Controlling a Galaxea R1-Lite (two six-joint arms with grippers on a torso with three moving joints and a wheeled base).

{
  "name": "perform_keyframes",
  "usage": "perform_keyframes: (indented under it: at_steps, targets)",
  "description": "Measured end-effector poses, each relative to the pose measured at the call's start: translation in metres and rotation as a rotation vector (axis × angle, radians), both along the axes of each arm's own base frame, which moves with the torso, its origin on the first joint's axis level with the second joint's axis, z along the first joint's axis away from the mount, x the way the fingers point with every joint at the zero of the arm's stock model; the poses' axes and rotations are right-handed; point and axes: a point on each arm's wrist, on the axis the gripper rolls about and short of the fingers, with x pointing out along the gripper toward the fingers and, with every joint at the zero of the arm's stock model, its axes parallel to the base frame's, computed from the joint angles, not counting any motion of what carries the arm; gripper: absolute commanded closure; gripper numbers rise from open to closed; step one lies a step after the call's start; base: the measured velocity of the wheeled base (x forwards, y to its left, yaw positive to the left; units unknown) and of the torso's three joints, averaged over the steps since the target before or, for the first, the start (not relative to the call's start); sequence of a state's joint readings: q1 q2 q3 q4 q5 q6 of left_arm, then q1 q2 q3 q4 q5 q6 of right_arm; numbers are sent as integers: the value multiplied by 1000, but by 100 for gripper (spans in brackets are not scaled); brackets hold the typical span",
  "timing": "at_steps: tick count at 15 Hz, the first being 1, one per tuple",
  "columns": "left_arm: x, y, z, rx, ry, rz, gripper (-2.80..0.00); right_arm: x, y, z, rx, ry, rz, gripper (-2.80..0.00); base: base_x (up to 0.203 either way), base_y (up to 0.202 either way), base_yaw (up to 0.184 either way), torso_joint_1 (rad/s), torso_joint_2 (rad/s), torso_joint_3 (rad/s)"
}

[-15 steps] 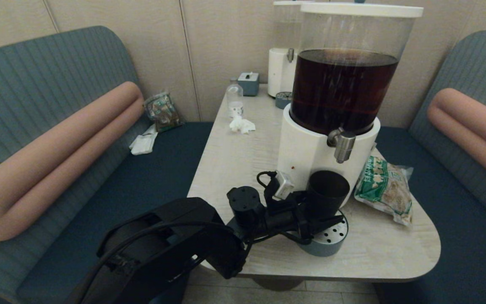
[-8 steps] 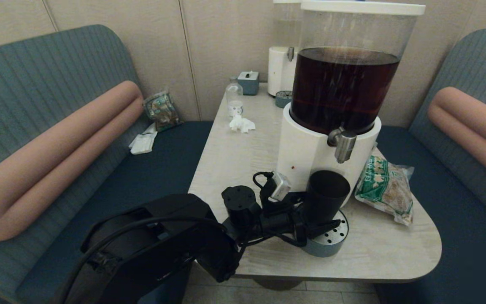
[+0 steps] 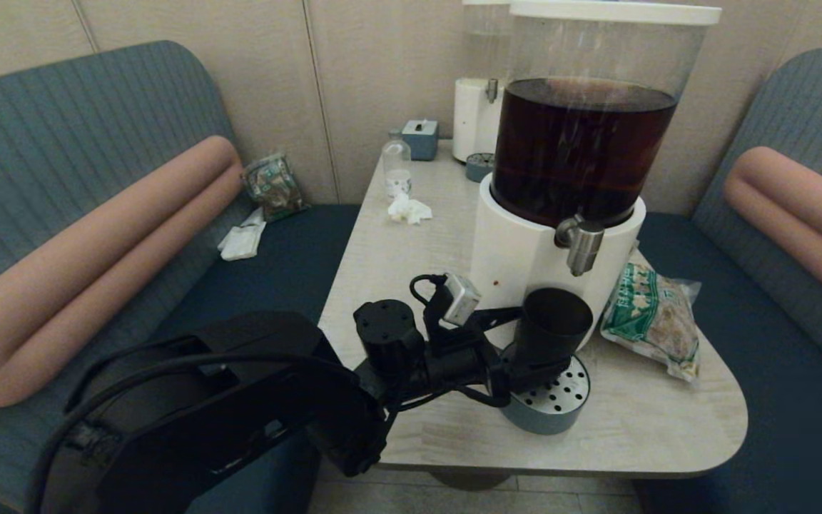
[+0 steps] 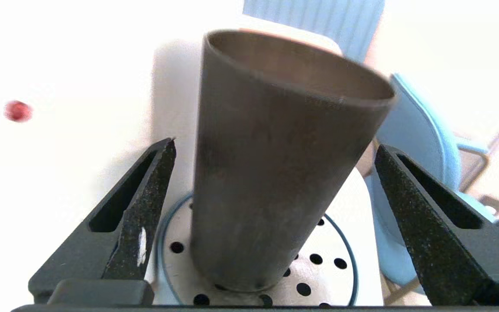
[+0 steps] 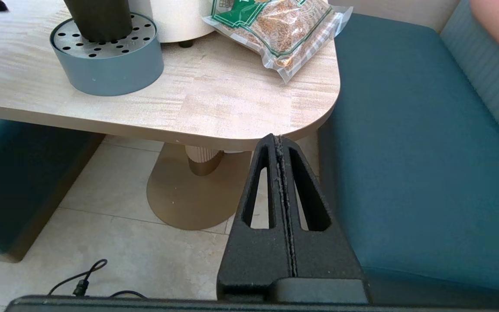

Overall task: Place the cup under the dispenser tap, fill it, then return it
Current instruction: Place it under the water dispenser

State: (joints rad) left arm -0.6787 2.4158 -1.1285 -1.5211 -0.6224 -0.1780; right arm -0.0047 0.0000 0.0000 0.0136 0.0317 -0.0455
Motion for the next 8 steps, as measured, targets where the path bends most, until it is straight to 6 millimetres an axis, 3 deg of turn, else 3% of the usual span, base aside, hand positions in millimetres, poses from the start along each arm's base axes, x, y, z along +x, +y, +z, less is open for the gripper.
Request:
perform_keyframes:
  at_steps: [8]
  targets:
    - [-22, 18, 10, 34, 41, 6, -280, 0, 0, 0, 0, 0, 0, 0, 0, 0, 0, 0, 0, 0]
